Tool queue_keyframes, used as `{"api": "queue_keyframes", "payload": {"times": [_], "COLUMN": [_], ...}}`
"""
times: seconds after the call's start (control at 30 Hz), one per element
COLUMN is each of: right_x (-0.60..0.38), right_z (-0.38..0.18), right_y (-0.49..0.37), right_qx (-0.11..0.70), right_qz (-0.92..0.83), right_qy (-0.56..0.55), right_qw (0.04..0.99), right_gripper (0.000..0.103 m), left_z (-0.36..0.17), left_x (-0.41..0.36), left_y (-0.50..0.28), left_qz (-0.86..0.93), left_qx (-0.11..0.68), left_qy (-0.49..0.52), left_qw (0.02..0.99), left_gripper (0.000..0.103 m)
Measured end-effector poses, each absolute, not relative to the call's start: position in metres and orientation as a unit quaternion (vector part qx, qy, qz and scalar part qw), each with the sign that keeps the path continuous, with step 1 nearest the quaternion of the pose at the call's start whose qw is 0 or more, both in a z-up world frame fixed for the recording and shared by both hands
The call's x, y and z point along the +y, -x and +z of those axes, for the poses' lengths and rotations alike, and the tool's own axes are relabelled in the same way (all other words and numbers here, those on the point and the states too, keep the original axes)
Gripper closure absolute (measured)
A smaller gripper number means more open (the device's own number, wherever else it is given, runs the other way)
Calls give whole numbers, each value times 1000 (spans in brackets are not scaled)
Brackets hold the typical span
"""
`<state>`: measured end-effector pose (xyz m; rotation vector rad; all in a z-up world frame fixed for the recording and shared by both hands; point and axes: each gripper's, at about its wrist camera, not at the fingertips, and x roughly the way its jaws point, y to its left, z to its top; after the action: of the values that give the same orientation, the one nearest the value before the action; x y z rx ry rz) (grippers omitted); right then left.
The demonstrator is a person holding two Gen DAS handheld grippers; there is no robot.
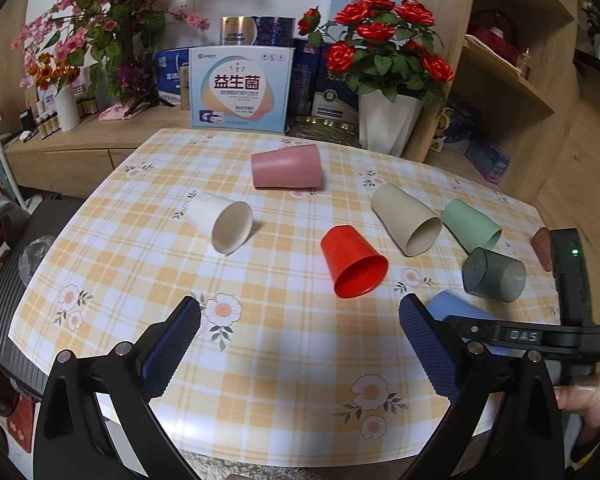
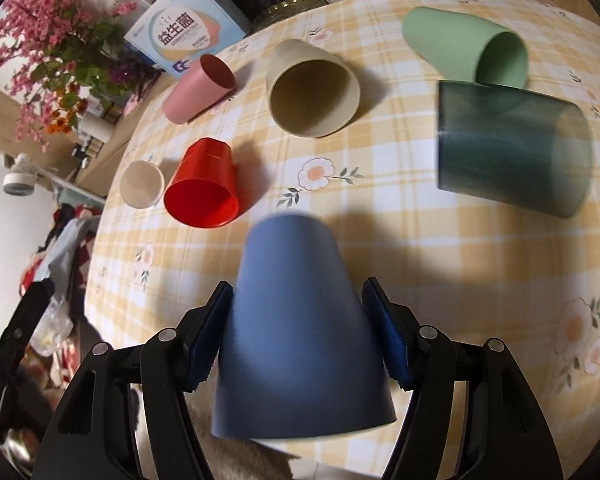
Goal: Flip cup upside down
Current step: 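Lift the blue cup with the right tool and carry it toward the left tool, then grasp the blue cup with the left tool while the right tool releases it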
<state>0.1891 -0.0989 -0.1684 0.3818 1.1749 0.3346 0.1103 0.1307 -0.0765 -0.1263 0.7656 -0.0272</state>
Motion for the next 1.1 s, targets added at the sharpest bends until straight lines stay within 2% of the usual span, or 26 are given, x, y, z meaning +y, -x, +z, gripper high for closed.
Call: {"api": "queue_keyframes", "payload": {"times": [0.53,0.77,0.97,1.0,1.03,1.1], "right_x": [-92,-97,-106,-107,-110,-117], "right_z": [-179,-176,-160,-157,-154,-148], "right_y": [-189,-187,-180,-179,-178,-174], "right_qx": [559,554,529,526,522,512], "right_qz": [131,145,161,162,162,160], "right_qy": [-162,-187,-191,-190,-187,-184], "right_qw": [803,798,811,813,816,824], "right_gripper": [39,39,31,28,19,15], "left_z": [-86,-85,-81,-81,-80,-80], "left_x": [123,124,121,119,117,113], "left_y": [-118,-119,-119,-119,-119,-119], "left_qz": [-14,-3,2,0,-3,-8], "left_qx": [395,405,408,408,409,412], "left_qy": [66,71,76,75,74,74], "left_qw": [916,912,910,910,909,908], "left_gripper": [6,6,6,6,6,6]}}
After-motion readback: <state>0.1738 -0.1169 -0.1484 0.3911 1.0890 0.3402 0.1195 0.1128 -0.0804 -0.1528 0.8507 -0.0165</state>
